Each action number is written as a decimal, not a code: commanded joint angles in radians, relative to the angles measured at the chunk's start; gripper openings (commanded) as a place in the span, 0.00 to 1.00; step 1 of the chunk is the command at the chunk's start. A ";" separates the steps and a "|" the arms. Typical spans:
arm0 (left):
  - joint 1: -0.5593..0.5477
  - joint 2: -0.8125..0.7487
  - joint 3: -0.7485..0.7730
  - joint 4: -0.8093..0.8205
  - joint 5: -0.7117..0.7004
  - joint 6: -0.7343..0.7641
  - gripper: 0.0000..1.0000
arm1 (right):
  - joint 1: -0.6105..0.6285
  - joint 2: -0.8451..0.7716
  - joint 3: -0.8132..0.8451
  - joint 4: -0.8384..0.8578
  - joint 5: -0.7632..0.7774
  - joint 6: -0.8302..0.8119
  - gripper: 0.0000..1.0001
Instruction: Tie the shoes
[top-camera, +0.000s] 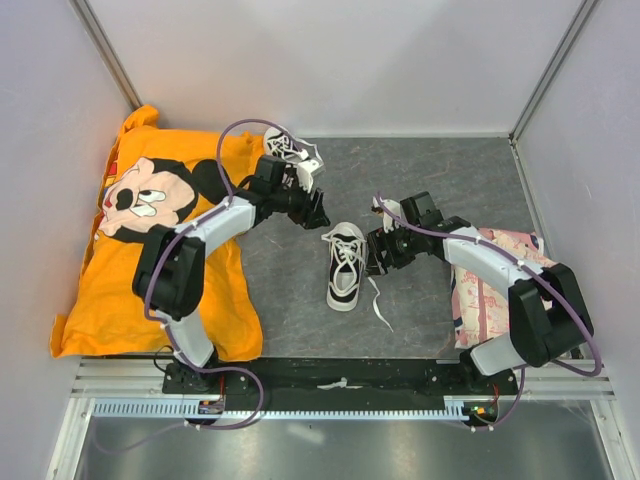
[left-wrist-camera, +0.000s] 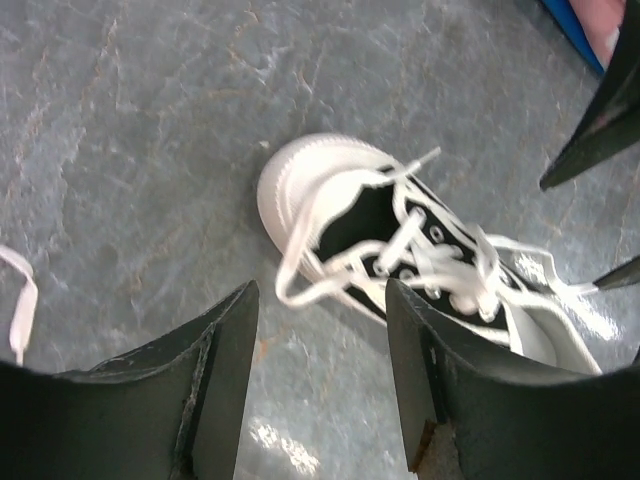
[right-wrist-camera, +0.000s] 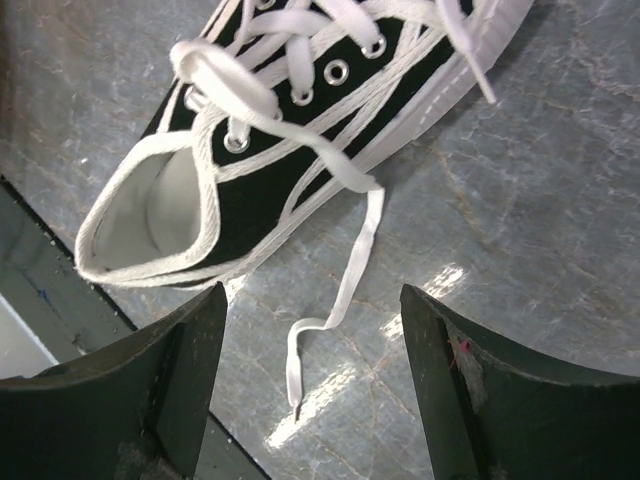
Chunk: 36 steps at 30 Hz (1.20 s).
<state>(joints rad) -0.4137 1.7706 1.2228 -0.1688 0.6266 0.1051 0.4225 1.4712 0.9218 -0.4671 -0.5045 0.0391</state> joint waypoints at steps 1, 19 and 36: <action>0.000 0.096 0.101 0.029 0.041 -0.050 0.60 | -0.002 0.026 -0.012 0.088 0.044 0.022 0.78; -0.036 0.270 0.127 0.045 0.081 -0.096 0.43 | -0.002 0.199 0.026 0.205 -0.086 0.045 0.63; 0.052 0.090 -0.035 0.098 0.163 -0.148 0.02 | -0.033 0.049 -0.049 0.036 0.040 -0.002 0.64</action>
<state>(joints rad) -0.3683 1.9305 1.2037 -0.1093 0.7452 -0.0071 0.3801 1.5375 0.8906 -0.3954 -0.5377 0.0521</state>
